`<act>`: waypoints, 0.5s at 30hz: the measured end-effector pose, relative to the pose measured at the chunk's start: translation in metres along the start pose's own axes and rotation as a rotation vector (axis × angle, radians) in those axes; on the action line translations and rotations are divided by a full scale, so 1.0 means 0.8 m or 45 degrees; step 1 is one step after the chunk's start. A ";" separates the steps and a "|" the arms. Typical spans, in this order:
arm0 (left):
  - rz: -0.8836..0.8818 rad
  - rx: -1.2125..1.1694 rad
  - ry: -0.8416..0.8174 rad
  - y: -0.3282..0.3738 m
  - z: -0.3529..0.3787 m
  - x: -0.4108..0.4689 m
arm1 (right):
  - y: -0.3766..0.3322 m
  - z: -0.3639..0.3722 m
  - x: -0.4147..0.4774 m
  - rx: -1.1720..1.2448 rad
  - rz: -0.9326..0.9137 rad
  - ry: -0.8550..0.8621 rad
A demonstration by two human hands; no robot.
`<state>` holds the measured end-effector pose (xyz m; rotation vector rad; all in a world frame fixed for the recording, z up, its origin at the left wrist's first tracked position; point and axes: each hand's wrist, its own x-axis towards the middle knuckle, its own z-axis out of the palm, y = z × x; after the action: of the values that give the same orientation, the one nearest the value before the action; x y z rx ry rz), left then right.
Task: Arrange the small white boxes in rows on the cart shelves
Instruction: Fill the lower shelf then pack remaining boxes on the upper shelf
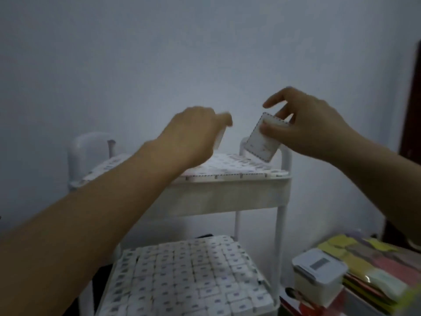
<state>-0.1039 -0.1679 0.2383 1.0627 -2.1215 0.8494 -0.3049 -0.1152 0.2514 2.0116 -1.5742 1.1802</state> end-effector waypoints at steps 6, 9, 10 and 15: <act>0.541 0.590 -0.276 0.016 0.065 0.052 | 0.026 0.034 0.063 -0.653 -0.039 -0.001; 0.711 0.792 -0.428 0.017 0.083 0.065 | 0.031 0.055 0.080 -0.857 -0.141 0.042; 0.719 0.805 -0.460 0.017 0.087 0.068 | 0.032 0.060 0.086 -0.882 -0.145 0.042; 0.678 0.678 -0.494 0.011 0.094 0.082 | 0.038 0.094 0.109 -1.046 -0.132 -0.085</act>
<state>-0.1607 -0.2505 0.2390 0.9740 -2.6416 1.6418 -0.2979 -0.2329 0.2659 1.5476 -1.5940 0.3172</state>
